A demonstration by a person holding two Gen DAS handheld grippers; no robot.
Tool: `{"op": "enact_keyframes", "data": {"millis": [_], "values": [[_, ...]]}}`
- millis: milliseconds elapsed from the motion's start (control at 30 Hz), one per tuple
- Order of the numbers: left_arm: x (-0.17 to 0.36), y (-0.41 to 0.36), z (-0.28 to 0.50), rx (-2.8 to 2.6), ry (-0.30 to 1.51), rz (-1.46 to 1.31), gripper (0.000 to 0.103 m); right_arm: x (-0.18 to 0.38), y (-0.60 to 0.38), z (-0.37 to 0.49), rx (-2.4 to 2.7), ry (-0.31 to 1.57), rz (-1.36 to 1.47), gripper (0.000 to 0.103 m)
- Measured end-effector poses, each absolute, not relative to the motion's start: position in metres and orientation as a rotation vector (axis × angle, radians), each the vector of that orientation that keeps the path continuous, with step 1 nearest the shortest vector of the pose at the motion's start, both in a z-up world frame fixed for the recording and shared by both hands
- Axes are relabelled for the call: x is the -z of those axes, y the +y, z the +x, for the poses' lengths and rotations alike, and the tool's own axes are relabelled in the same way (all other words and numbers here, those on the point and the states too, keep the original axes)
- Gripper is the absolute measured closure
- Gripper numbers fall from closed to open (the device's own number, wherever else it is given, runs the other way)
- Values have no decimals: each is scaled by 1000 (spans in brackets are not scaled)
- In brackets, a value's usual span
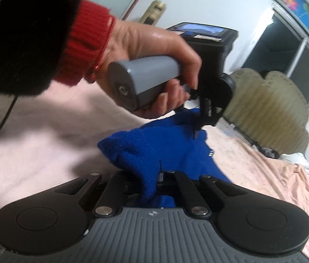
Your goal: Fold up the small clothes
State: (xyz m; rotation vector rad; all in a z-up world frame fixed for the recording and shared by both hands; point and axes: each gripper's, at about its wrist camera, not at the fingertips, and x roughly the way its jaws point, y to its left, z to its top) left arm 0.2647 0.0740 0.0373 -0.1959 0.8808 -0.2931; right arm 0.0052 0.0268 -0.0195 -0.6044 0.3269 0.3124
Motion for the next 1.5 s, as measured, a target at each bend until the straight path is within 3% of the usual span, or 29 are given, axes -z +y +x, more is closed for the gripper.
{"op": "enact_keyframes", "data": {"millis": [367,633,900,1500], "values": [[-75,-6,245,192,813,-53,91,-10,-60,-14,-239,326,-282,98],[-74,-56,233,161,787,93,91,-12,-97,-23,-225,323,-193,98],[-65,-70,231,121,797,155,91,-6,-125,-17,-248,388,-35,98],[-62,-91,229,108,793,202,91,-1,-134,-12,-256,388,19,98]]}}
